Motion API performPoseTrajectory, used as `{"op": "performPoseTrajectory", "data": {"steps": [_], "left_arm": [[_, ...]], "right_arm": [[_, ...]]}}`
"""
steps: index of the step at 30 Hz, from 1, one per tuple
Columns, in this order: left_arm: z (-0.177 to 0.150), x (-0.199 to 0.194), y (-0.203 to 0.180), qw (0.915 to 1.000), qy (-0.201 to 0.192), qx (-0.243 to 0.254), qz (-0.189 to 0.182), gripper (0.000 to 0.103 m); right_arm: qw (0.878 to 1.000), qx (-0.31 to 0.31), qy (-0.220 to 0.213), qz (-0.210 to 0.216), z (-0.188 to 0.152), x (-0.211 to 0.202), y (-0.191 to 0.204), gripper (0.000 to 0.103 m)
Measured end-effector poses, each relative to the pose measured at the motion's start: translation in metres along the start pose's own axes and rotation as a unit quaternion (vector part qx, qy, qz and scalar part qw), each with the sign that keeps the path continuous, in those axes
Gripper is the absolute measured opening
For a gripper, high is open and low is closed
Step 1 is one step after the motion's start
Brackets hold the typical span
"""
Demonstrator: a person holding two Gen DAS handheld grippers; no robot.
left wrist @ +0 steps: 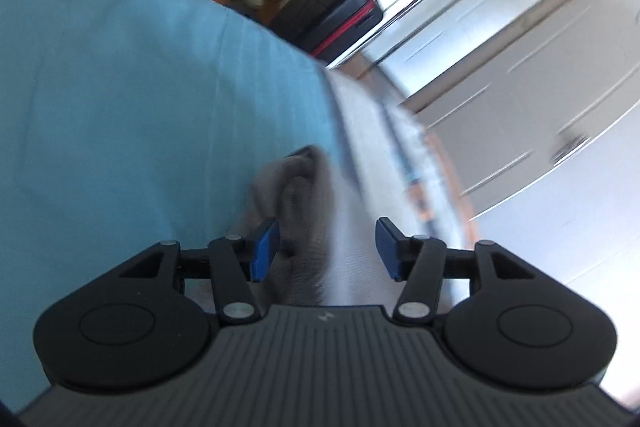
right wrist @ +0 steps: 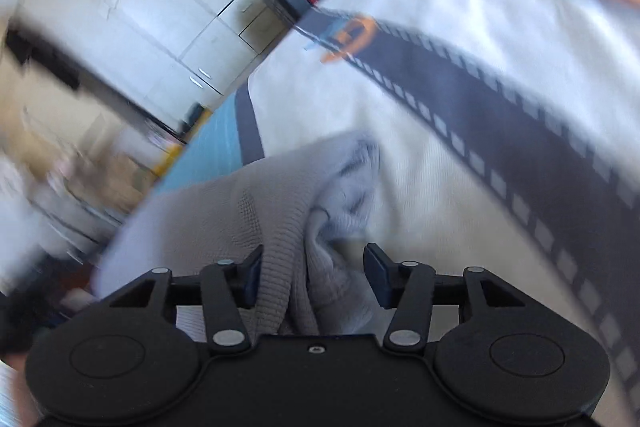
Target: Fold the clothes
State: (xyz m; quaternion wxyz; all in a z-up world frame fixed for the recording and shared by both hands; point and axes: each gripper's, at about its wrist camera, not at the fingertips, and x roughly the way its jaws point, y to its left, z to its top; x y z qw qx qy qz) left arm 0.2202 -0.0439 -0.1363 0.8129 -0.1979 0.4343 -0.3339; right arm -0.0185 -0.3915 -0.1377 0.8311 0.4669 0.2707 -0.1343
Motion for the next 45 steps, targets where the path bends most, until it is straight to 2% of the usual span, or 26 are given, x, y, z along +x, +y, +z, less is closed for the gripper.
{"op": "performPoseTrajectory", "data": {"steps": [3, 5, 7, 9, 10, 11, 12, 13, 14, 15, 16, 22, 24, 25, 26, 28, 31, 33, 34, 35, 36, 37, 38, 40, 42, 45], "left_arm": [[-0.008, 0.013, -0.003, 0.9935, 0.033, 0.051, 0.096, 0.069], [-0.01, 0.019, 0.002, 0.9926, 0.036, 0.038, 0.11, 0.088], [-0.008, 0.026, 0.013, 0.9941, 0.035, 0.008, 0.103, 0.097], [-0.006, 0.03, 0.02, 0.9959, 0.037, -0.009, 0.082, 0.098], [-0.006, 0.029, 0.02, 0.9969, 0.042, -0.009, 0.067, 0.091], [-0.006, 0.028, 0.021, 0.9976, 0.047, -0.009, 0.051, 0.068], [-0.005, 0.028, 0.023, 0.9979, 0.054, -0.032, 0.017, 0.052], [-0.005, 0.029, 0.03, 0.9948, 0.065, -0.073, -0.027, 0.025], [-0.007, 0.032, 0.032, 0.9919, 0.066, -0.098, -0.045, 0.017], [-0.009, 0.03, 0.032, 0.9926, 0.061, -0.096, -0.041, 0.014], [-0.01, 0.027, 0.027, 0.9951, 0.052, -0.078, -0.032, 0.009], [-0.022, 0.003, -0.001, 0.9983, 0.056, -0.014, 0.008, 0.009], [-0.025, 0.007, 0.0, 0.9974, 0.066, -0.011, 0.026, 0.019], [-0.025, 0.011, 0.007, 0.9968, 0.066, -0.038, 0.025, 0.035], [-0.022, 0.015, 0.013, 0.9953, 0.065, -0.067, 0.026, 0.051], [-0.019, 0.018, 0.025, 0.9924, 0.072, -0.096, 0.028, 0.061], [-0.02, 0.023, 0.021, 0.9943, 0.078, -0.067, 0.025, 0.064], [-0.021, 0.026, 0.02, 0.995, 0.084, -0.053, 0.008, 0.063], [-0.021, 0.029, 0.022, 0.9932, 0.091, -0.069, -0.022, 0.05], [-0.021, 0.032, 0.026, 0.9903, 0.097, -0.085, -0.051, 0.031], [-0.022, 0.034, 0.03, 0.9875, 0.097, -0.105, -0.065, 0.03], [-0.023, 0.033, 0.029, 0.9891, 0.094, -0.096, -0.06, 0.027], [-0.021, 0.031, 0.022, 0.9924, 0.092, -0.068, -0.046, 0.024], [-0.022, 0.025, 0.0, 0.9966, 0.082, 0.004, -0.002, 0.02], [-0.024, 0.018, -0.018, 0.995, 0.072, 0.061, 0.033, 0.016], [-0.026, 0.007, -0.017, 0.9954, 0.067, 0.059, 0.034, 0.012]], "right_arm": [[0.994, 0.095, 0.012, 0.059, 0.001, 0.003, -0.023, 0.066], [0.989, 0.123, 0.016, 0.079, 0.0, 0.004, -0.029, 0.067], [0.991, 0.108, 0.015, 0.075, -0.003, 0.004, -0.024, 0.067], [0.994, 0.08, 0.015, 0.067, -0.007, 0.005, -0.015, 0.069], [0.997, 0.054, 0.01, 0.061, -0.009, 0.007, -0.008, 0.069], [0.998, 0.028, 0.004, 0.054, -0.011, 0.009, -0.001, 0.069], [0.999, -0.004, -0.008, 0.044, -0.013, 0.012, 0.006, 0.069], [0.999, -0.039, -0.021, 0.028, -0.017, 0.014, 0.015, 0.066], [0.997, -0.071, -0.033, 0.014, -0.021, 0.016, 0.022, 0.055], [0.997, -0.072, -0.035, 0.011, -0.021, 0.016, 0.022, 0.046], [0.997, -0.073, -0.037, 0.007, -0.02, 0.015, 0.022, 0.03], [0.996, -0.078, -0.048, -0.011, -0.016, 0.011, 0.021, 0.027], [0.995, -0.08, -0.051, -0.017, -0.015, 0.01, 0.02, 0.028], [0.995, -0.081, -0.053, -0.02, -0.014, 0.009, 0.02, 0.034], [0.995, -0.082, -0.055, -0.024, -0.014, 0.009, 0.02, 0.047], [0.997, -0.064, -0.05, -0.017, -0.015, 0.006, 0.014, 0.052], [0.999, -0.023, -0.032, 0.006, -0.022, 0.0, 0.002, 0.052], [0.999, -0.005, -0.022, 0.026, -0.03, 0.0, -0.001, 0.054], [0.999, -0.006, -0.02, 0.031, -0.031, 0.003, 0.001, 0.055], [0.999, -0.007, -0.018, 0.037, -0.032, 0.006, 0.002, 0.054], [0.999, -0.008, -0.018, 0.042, -0.033, 0.009, 0.003, 0.052], [0.998, -0.019, -0.028, 0.044, -0.034, 0.009, 0.005, 0.038], [0.998, -0.029, -0.039, 0.046, -0.034, 0.009, 0.007, 0.033], [0.995, -0.071, -0.06, 0.041, -0.037, 0.004, 0.018, 0.028], [0.988, -0.132, -0.08, 0.027, -0.041, -0.005, 0.037, 0.026], [0.978, -0.182, -0.099, 0.032, -0.043, -0.016, 0.061, 0.024]]}}
